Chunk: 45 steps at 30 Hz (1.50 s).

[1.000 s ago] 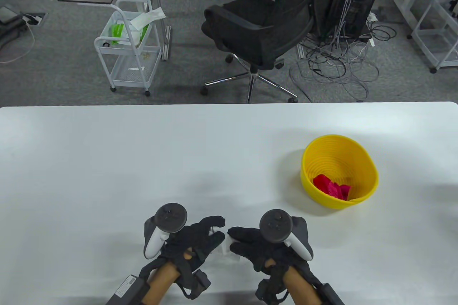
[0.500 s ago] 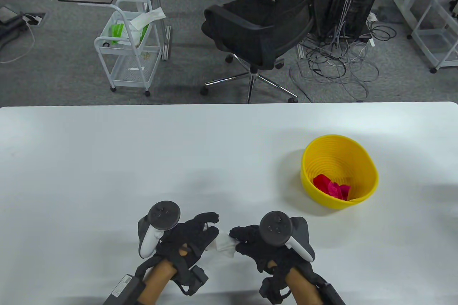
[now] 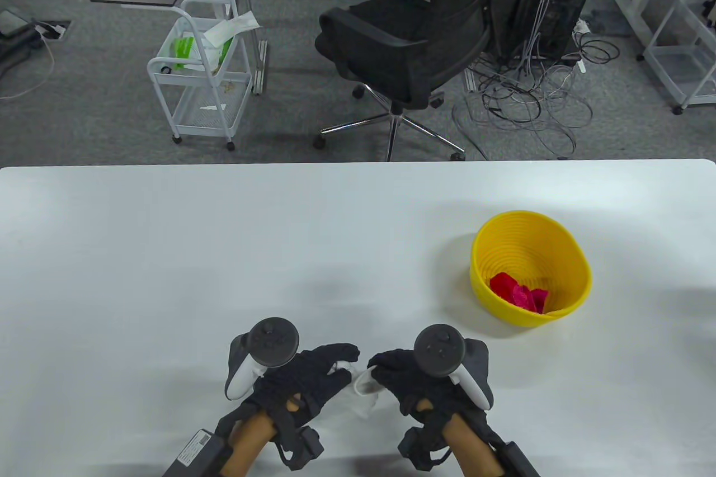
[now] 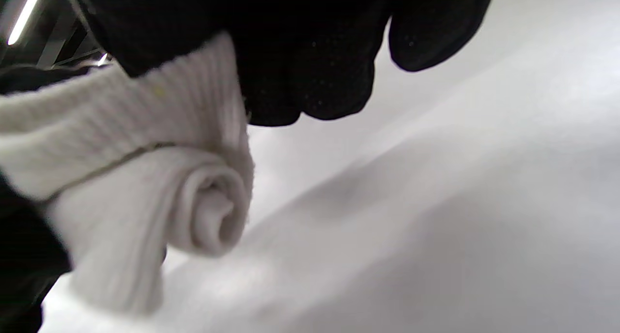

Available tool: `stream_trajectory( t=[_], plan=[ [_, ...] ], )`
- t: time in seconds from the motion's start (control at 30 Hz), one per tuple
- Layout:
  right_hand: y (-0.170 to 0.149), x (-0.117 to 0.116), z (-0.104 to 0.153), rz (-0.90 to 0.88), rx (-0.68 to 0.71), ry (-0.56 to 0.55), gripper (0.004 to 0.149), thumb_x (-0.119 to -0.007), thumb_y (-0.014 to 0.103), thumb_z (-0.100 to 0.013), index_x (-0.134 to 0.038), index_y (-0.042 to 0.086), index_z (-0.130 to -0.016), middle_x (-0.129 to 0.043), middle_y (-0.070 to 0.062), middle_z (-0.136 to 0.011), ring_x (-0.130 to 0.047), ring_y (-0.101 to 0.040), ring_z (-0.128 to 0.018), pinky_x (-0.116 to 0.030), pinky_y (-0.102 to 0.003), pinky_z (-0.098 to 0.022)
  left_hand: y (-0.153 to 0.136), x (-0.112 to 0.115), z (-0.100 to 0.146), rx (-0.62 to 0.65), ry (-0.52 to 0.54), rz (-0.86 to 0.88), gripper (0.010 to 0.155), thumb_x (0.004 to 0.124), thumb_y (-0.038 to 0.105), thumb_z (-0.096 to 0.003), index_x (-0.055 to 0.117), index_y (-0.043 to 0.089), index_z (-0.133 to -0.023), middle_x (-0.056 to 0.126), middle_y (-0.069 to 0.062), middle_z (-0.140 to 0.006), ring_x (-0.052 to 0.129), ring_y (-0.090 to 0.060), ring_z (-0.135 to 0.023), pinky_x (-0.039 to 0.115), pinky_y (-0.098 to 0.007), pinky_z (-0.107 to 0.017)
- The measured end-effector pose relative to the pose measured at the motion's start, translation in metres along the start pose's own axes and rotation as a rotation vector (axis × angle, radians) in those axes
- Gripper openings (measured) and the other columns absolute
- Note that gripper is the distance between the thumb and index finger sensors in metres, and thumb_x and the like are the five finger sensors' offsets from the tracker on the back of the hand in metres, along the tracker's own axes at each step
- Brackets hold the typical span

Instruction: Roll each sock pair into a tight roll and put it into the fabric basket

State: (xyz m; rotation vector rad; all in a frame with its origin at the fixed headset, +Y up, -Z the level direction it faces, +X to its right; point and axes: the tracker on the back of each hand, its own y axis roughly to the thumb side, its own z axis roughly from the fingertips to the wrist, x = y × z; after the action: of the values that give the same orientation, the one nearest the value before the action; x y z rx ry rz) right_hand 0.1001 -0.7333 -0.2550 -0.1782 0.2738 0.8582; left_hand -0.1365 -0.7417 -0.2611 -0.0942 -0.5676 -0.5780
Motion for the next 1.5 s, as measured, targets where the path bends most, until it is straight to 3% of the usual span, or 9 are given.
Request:
stream_trajectory(
  t=[0.17,0.4,0.6,0.7,0.87,1.03,1.13,1.23,1.5],
  plan=[
    [-0.002,-0.001,-0.002,-0.051,0.013,0.061,0.043,-0.082,0.047,-0.041,-0.085,0.03,-0.08,-0.095,0.006,-0.078,-0.095,-0.016,-0.071,-0.071,-0.055,-0.063,0.0,-0.001,0.001,0.001,0.031,0.0,0.054,0.077,0.042,-0.0403,0.07,0.034,-0.093,0.083,-0.006,-0.089,0.093,-0.025,-0.064,0.07,-0.052,-0.059],
    [0.0,-0.014,-0.002,-0.116,0.069,0.291,0.061,-0.075,0.051,-0.043,-0.061,0.033,-0.099,-0.074,0.002,-0.102,-0.081,-0.022,-0.092,-0.065,-0.056,-0.068,-0.001,-0.011,0.006,0.026,0.112,0.094,0.054,0.077,0.042,-0.04,0.07,0.033,-0.092,0.085,-0.007,-0.087,0.095,-0.024,-0.062,0.072,-0.051,-0.058],
    [-0.002,-0.021,-0.003,-0.317,0.086,0.463,0.062,-0.066,0.053,-0.045,-0.053,0.032,-0.102,-0.076,0.003,-0.103,-0.084,-0.02,-0.092,-0.066,-0.054,-0.069,0.0,-0.014,0.008,0.079,0.161,0.174,0.052,0.077,0.042,-0.0397,0.071,0.033,-0.091,0.087,-0.007,-0.085,0.097,-0.023,-0.06,0.075,-0.049,-0.056],
    [-0.002,-0.017,-0.004,-0.299,0.065,0.391,0.059,-0.07,0.05,-0.045,-0.06,0.029,-0.099,-0.084,0.004,-0.094,-0.091,-0.016,-0.082,-0.07,-0.051,-0.067,-0.002,-0.009,0.006,0.061,0.142,0.137,0.056,0.073,0.044,-0.0413,0.061,0.038,-0.095,0.081,-0.006,-0.092,0.095,-0.024,-0.068,0.072,-0.05,-0.057],
    [0.0,-0.009,-0.002,-0.172,0.033,0.191,0.057,-0.073,0.048,-0.044,-0.065,0.027,-0.096,-0.087,0.003,-0.089,-0.093,-0.017,-0.076,-0.072,-0.052,-0.064,0.006,-0.001,0.01,0.068,0.177,0.014,0.067,0.071,0.063,-0.0359,0.047,0.057,-0.098,0.045,-0.005,-0.112,0.072,-0.031,-0.093,0.06,-0.055,-0.066],
    [0.011,-0.008,0.006,-0.069,0.069,0.076,0.057,-0.073,0.048,-0.044,-0.066,0.026,-0.095,-0.089,0.003,-0.087,-0.094,-0.016,-0.074,-0.074,-0.052,-0.063,0.017,0.011,0.009,0.031,0.127,-0.167,0.08,0.076,0.071,-0.0306,0.044,0.052,-0.102,0.026,-0.006,-0.116,0.057,-0.033,-0.103,0.052,-0.059,-0.07],
    [0.016,-0.011,0.009,-0.014,0.081,0.04,0.056,-0.072,0.048,-0.044,-0.066,0.026,-0.096,-0.089,0.003,-0.087,-0.094,-0.017,-0.074,-0.073,-0.052,-0.063,0.02,0.014,0.009,-0.001,0.155,-0.233,0.079,0.075,0.067,-0.0331,0.043,0.046,-0.103,0.026,-0.008,-0.115,0.058,-0.034,-0.102,0.053,-0.058,-0.071],
    [0.018,-0.011,0.01,0.016,0.098,0.036,0.056,-0.071,0.049,-0.045,-0.066,0.026,-0.096,-0.089,0.003,-0.087,-0.095,-0.016,-0.074,-0.074,-0.051,-0.063,0.021,0.014,0.01,-0.022,0.189,-0.246,0.064,0.07,0.05,-0.0416,0.05,0.047,-0.102,0.031,-0.01,-0.114,0.063,-0.034,-0.1,0.055,-0.056,-0.069],
    [0.033,-0.014,0.019,0.137,0.119,-0.081,0.054,-0.07,0.048,-0.046,-0.069,0.024,-0.094,-0.091,0.001,-0.085,-0.096,-0.018,-0.072,-0.075,-0.052,-0.06,0.027,0.012,0.014,-0.072,0.374,-0.296,0.054,0.068,0.047,-0.0421,0.071,0.048,-0.096,0.057,-0.014,-0.11,0.086,-0.038,-0.085,0.072,-0.055,-0.059]
  ],
)
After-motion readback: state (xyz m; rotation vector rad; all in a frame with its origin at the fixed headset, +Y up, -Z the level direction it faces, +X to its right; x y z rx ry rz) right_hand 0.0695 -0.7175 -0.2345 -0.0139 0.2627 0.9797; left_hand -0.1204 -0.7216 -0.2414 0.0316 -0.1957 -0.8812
